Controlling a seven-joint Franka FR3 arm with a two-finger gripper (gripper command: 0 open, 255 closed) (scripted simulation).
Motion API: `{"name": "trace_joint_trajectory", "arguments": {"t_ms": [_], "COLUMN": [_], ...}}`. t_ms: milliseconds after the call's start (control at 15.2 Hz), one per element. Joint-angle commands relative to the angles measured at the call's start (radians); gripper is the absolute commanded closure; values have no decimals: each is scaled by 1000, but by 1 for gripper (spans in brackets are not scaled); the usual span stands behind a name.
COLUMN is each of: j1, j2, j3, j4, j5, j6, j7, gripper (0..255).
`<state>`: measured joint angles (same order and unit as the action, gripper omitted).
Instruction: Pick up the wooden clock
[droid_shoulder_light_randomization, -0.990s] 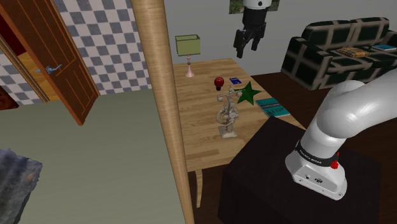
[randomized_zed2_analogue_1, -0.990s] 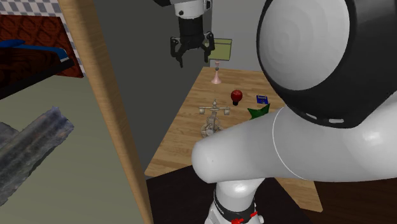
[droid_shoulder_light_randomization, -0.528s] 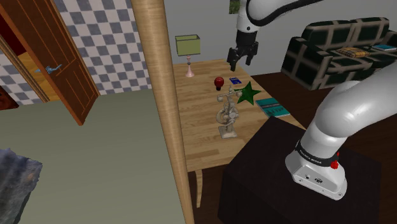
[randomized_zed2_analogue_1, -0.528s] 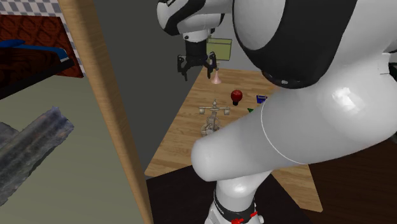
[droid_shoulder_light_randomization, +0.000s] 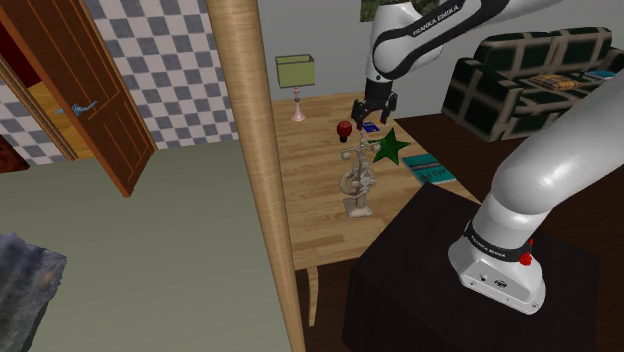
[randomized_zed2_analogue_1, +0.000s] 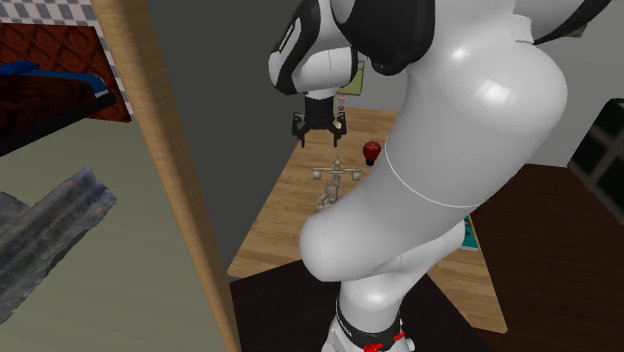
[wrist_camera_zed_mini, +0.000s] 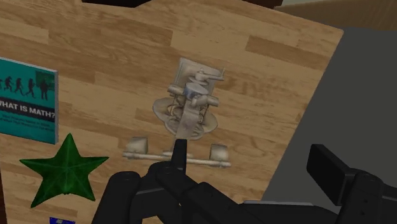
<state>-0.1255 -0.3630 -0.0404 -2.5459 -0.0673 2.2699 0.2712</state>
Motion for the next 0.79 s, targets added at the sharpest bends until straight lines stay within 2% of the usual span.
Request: {"name": "trace_joint_trajectory", "arguments": {"t_ms": [0,396,726], "j1": [-11,-37,-58], "j2": [59,277,473], "j3": [-10,-46,-65], "j4": [-11,8,57], "j5": [6,44,120], "j6": [71,268,410], "j7": [17,45,35], "gripper": [0,0,0]}}
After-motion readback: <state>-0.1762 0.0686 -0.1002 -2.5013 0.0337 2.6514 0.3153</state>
